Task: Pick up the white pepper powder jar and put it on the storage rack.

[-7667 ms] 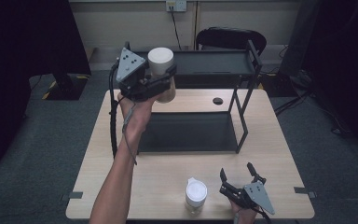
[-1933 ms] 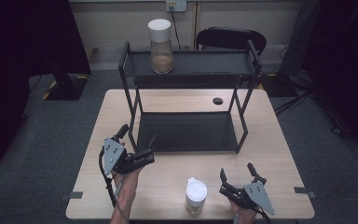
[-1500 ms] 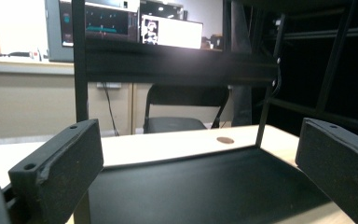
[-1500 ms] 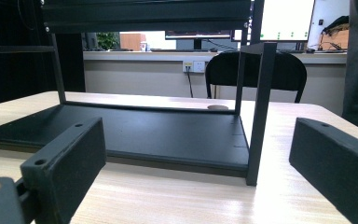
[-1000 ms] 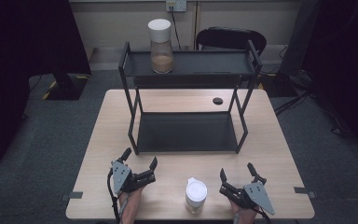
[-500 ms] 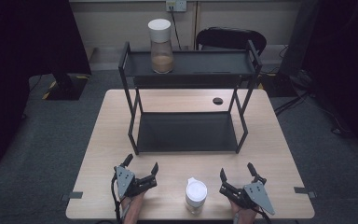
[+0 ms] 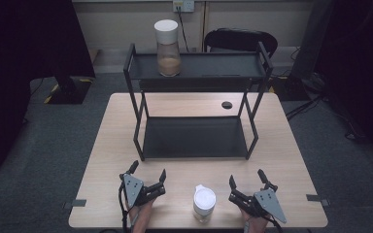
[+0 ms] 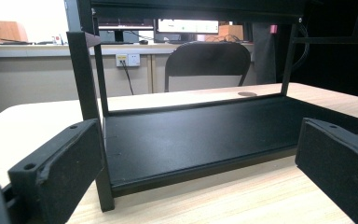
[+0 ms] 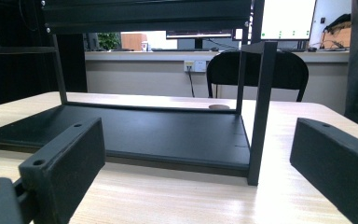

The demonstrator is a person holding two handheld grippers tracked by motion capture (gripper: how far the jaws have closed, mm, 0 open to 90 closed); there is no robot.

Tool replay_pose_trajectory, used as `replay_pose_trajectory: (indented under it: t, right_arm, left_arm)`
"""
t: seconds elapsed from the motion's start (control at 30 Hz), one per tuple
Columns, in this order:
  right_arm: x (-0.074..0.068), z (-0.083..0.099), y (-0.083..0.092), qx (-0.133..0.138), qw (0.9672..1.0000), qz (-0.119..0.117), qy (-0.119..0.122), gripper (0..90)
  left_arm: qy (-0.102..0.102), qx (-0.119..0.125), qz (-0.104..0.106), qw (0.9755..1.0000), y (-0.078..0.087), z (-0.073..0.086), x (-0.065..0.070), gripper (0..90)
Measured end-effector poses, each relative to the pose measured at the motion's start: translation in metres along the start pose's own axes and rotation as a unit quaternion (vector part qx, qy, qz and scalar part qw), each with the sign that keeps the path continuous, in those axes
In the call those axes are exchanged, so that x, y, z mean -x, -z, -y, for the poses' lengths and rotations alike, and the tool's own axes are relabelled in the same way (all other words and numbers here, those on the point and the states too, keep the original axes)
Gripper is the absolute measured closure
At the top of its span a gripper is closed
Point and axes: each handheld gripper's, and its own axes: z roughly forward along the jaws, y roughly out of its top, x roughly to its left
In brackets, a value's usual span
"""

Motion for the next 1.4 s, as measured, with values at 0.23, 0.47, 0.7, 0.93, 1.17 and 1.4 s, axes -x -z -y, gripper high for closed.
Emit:
replay_pose_trajectory:
  t: [0.23,0.47,0.7,0.93,1.17,1.4]
  right_arm:
    - [-0.003,-0.010,0.003,0.000,1.0000,-0.005,-0.006,1.4]
    - [-0.010,-0.025,0.014,0.023,0.9995,-0.021,-0.011,0.7]
    - [-0.020,-0.041,0.022,0.039,0.9980,-0.048,0.002,0.6]
    - [-0.027,-0.055,0.032,0.050,0.9958,-0.077,0.000,1.0]
    - [-0.034,-0.062,0.040,0.044,0.9936,-0.104,-0.002,3.2]
    - [-0.043,-0.061,0.042,0.029,0.9919,-0.124,-0.003,5.1]
  left_arm:
    - [-0.001,0.000,-0.001,1.0000,0.000,0.000,0.001,0.3]
    - [-0.002,-0.001,-0.006,1.0000,0.000,0.000,0.002,0.3]
    - [-0.001,-0.001,-0.007,1.0000,0.000,0.000,0.003,0.4]
    - [-0.001,-0.001,-0.007,1.0000,0.000,0.000,0.003,0.8]
    - [-0.001,-0.001,-0.008,1.0000,0.000,0.000,0.003,0.4]
    - [0.000,-0.002,-0.008,1.0000,0.000,-0.001,0.003,0.4]
